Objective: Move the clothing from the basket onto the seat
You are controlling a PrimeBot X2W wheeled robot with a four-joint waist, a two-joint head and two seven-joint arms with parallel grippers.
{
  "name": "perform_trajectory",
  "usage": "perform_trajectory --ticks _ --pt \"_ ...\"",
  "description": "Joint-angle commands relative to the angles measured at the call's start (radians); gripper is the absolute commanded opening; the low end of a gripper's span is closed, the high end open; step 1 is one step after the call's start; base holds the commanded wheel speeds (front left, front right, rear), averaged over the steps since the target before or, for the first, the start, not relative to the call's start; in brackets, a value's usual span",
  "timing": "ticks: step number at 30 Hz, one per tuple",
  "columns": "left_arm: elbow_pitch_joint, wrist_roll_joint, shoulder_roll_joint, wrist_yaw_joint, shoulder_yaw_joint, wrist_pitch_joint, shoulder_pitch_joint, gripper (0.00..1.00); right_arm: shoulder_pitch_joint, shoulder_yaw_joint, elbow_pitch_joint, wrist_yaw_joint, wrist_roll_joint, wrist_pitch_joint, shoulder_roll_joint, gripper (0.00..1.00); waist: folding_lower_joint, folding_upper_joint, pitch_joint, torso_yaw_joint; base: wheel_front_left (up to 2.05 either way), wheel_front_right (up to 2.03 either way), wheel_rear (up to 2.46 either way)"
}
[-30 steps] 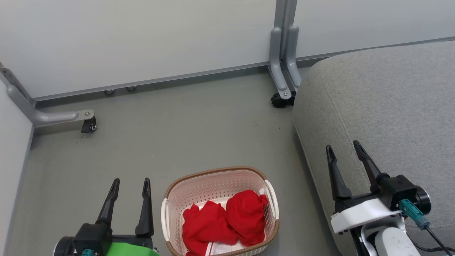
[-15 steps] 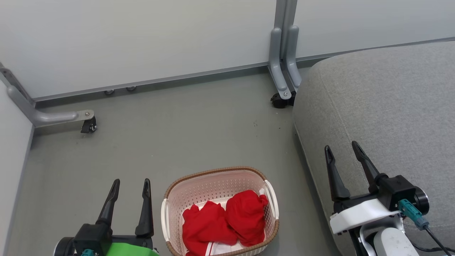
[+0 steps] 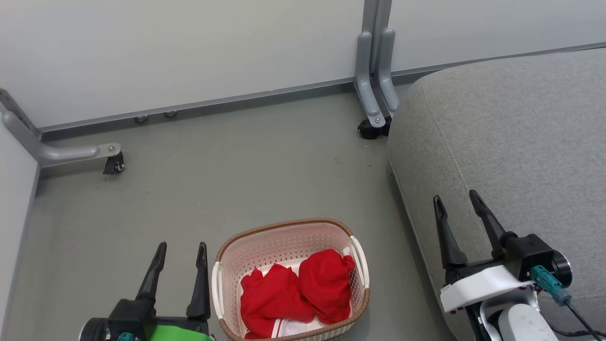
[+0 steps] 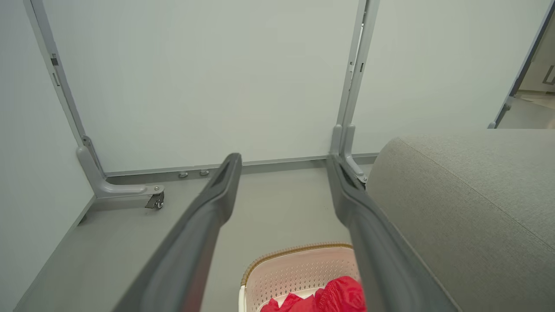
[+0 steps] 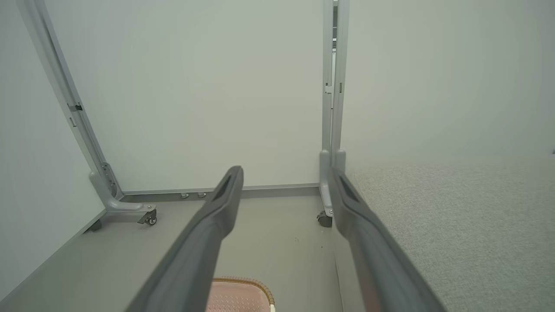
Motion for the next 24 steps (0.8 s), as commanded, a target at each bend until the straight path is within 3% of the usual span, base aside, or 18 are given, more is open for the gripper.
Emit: perform_trajectory --ticks 1,6,15,24 --pt "0.017 0.009 0.002 0.007 -0.005 -0.001 -0.002 1.0 -0.002 -0.004 0.003 0.0 0.001 -0.003 -0.004 1.0 0.0 -0.0001 0.017 -0.005 0.0 0.0 0.0" --pt "0.088 0.048 0.002 0.004 -0.026 -0.001 -0.041 1.0 -0.015 -0.009 -0.006 0.0 -0.005 -0.003 -0.008 1.0 0.0 -0.0001 0.083 -0.017 0.0 0.0 0.0" --pt "0.315 0.173 0.008 -0.009 -0.103 -0.001 -0.223 1.0 -0.089 -0.035 -0.048 0.0 -0.017 -0.003 -0.012 1.0 0.0 -0.0001 0.336 -0.026 0.0 0.0 0.0" --pt "0.575 0.307 0.088 -0.013 -0.261 -0.001 -0.509 1.0 -0.169 -0.046 -0.089 0.0 -0.01 -0.003 -0.007 1.0 0.0 -0.0001 0.604 -0.052 0.0 0.0 0.0"
